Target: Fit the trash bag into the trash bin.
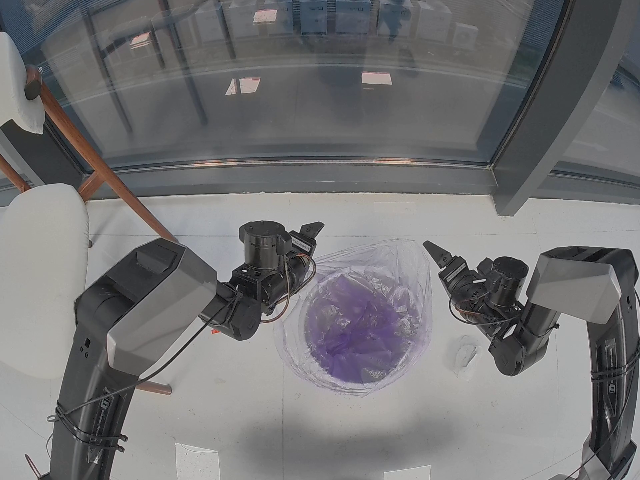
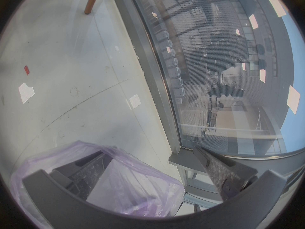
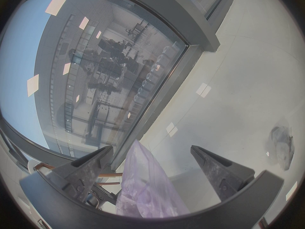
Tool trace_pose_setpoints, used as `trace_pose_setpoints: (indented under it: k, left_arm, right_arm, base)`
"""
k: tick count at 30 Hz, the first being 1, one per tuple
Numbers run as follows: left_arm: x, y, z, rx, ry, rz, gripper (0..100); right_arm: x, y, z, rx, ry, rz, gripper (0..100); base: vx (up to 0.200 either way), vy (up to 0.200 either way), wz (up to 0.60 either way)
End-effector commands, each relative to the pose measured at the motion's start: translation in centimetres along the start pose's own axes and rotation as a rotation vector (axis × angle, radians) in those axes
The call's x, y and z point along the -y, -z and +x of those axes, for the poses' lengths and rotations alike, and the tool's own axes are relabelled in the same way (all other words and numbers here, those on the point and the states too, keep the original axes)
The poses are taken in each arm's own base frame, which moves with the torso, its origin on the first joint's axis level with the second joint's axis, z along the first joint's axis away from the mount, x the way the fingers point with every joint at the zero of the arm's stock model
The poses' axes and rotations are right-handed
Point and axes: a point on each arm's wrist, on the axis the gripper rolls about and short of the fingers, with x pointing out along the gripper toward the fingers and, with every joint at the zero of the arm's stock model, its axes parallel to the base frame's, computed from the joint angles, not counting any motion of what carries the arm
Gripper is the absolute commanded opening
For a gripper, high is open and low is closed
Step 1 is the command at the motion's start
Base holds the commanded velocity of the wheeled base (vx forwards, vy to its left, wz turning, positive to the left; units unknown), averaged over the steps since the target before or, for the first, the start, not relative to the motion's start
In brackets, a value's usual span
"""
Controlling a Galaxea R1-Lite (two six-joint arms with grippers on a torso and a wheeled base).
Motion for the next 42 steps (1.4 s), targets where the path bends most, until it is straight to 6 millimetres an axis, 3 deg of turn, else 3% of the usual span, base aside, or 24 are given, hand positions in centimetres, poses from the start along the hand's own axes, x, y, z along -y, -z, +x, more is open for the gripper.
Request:
trace_pose_setpoints:
  k: [1, 6, 10, 16, 23, 26, 31, 36, 37, 39, 41, 42]
  left_arm:
    - [-0.4, 0.4, 0.2, 0.004, 0.001, -0.028, 100]
    - [1.7, -1.9, -0.2, 0.054, 0.072, -0.137, 100]
    - [5.5, -2.9, -2.7, 0.062, 0.119, -0.147, 100]
    - [8.0, -3.3, -6.4, 0.047, 0.125, -0.178, 100]
    - [6.5, -2.6, -8.7, -0.003, 0.038, -0.245, 100]
    - [7.4, -2.9, -9.7, -0.028, 0.048, -0.341, 100]
    - [6.5, -2.7, -9.0, -0.088, 0.038, -0.399, 100]
    - [7.2, -2.7, -9.8, -0.097, 0.046, -0.389, 100]
    - [8.7, -2.6, -11.8, -0.109, 0.068, -0.322, 100]
    - [8.6, -1.0, -12.6, -0.158, 0.057, -0.236, 100]
    - [8.5, -0.6, -12.7, -0.168, 0.053, -0.218, 100]
    - [7.6, 1.1, -13.2, -0.207, 0.027, -0.099, 100]
  right_arm:
    - [0.5, 0.1, -0.6, -0.003, 0.029, -0.018, 100]
    - [1.0, -0.9, -1.9, 0.007, 0.072, -0.014, 100]
    - [1.4, -1.8, -3.4, 0.010, 0.118, -0.012, 100]
    - [3.4, -3.0, -5.1, 0.018, 0.213, -0.066, 100]
    - [5.8, -3.2, -7.6, -0.015, 0.340, -0.091, 100]
    - [6.6, -3.7, -8.2, -0.021, 0.371, -0.125, 100]
    - [7.1, -3.6, -9.2, -0.042, 0.408, -0.131, 100]
    - [8.9, -3.5, -10.9, -0.089, 0.499, -0.186, 100]
    - [8.9, -3.3, -11.2, -0.117, 0.484, -0.186, 100]
    - [8.3, -3.2, -11.1, -0.141, 0.445, -0.183, 100]
    - [8.1, -3.2, -11.1, -0.147, 0.436, -0.182, 100]
    - [6.3, -3.0, -11.0, -0.162, 0.372, -0.196, 100]
  base:
    - [0.000, 0.000, 0.00]
    - [0.000, 0.000, 0.00]
    - [0.000, 0.000, 0.00]
    - [0.000, 0.000, 0.00]
    - [0.000, 0.000, 0.00]
    - [0.000, 0.000, 0.00]
    - [0.000, 0.000, 0.00]
    - [0.000, 0.000, 0.00]
    - [0.000, 0.000, 0.00]
    - [0.000, 0.000, 0.00]
    - [0.000, 0.000, 0.00]
    - [0.000, 0.000, 0.00]
